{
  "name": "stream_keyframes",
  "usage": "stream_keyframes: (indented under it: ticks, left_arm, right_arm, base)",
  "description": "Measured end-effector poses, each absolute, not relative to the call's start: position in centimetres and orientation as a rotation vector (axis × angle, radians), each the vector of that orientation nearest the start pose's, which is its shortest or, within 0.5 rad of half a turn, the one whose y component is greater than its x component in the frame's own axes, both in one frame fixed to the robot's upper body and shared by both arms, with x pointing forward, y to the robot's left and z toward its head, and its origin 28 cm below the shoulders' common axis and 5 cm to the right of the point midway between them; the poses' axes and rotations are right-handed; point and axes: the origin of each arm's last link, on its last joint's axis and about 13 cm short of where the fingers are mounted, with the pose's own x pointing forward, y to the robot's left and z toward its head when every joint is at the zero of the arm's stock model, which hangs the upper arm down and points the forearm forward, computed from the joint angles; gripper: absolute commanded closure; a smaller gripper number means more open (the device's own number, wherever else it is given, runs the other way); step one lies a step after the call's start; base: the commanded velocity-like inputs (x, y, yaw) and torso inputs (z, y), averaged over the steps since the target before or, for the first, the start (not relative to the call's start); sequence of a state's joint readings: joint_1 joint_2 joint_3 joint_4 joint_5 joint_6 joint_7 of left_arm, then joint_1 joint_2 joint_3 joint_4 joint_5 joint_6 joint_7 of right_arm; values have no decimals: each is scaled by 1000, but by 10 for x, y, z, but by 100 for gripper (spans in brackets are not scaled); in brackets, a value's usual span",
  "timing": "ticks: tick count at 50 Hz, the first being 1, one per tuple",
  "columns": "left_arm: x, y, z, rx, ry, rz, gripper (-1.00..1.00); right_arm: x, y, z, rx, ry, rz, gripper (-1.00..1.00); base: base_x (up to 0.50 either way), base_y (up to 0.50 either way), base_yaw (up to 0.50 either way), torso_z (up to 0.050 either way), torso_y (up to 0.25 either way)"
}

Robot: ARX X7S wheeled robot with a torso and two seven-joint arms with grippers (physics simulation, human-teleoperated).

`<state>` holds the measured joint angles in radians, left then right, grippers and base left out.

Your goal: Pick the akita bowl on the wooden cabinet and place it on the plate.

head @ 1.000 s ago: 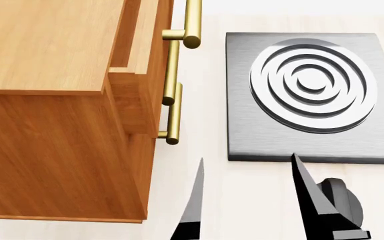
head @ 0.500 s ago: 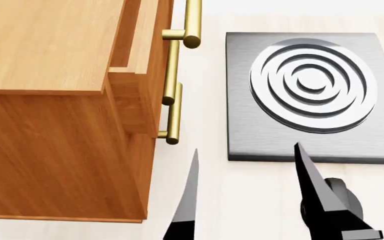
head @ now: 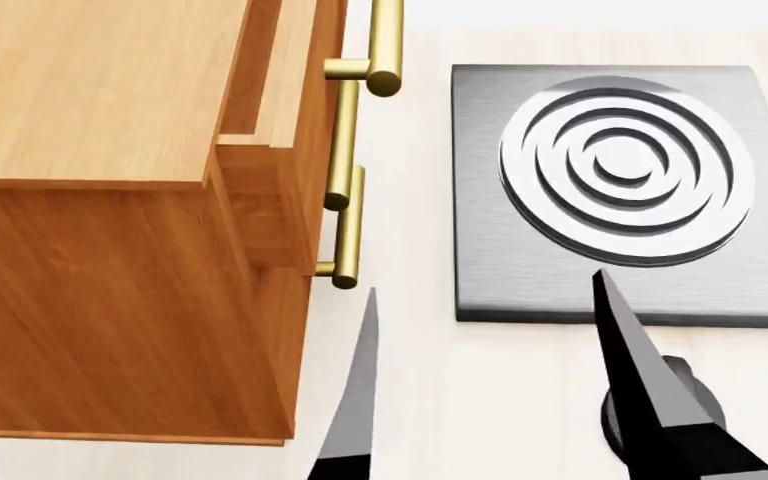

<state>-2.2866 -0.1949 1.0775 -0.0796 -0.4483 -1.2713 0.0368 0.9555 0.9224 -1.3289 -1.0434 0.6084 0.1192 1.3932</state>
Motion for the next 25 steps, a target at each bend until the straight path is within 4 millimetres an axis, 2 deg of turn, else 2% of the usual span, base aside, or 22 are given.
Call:
stream_keyframes:
  ticks: [25]
  left_arm:
    - [214,121,506,1108,-537,-128,100]
  right_arm:
    - [132,-72,207,8,-554,112,-100]
  base:
    - [0,0,0,0,0]
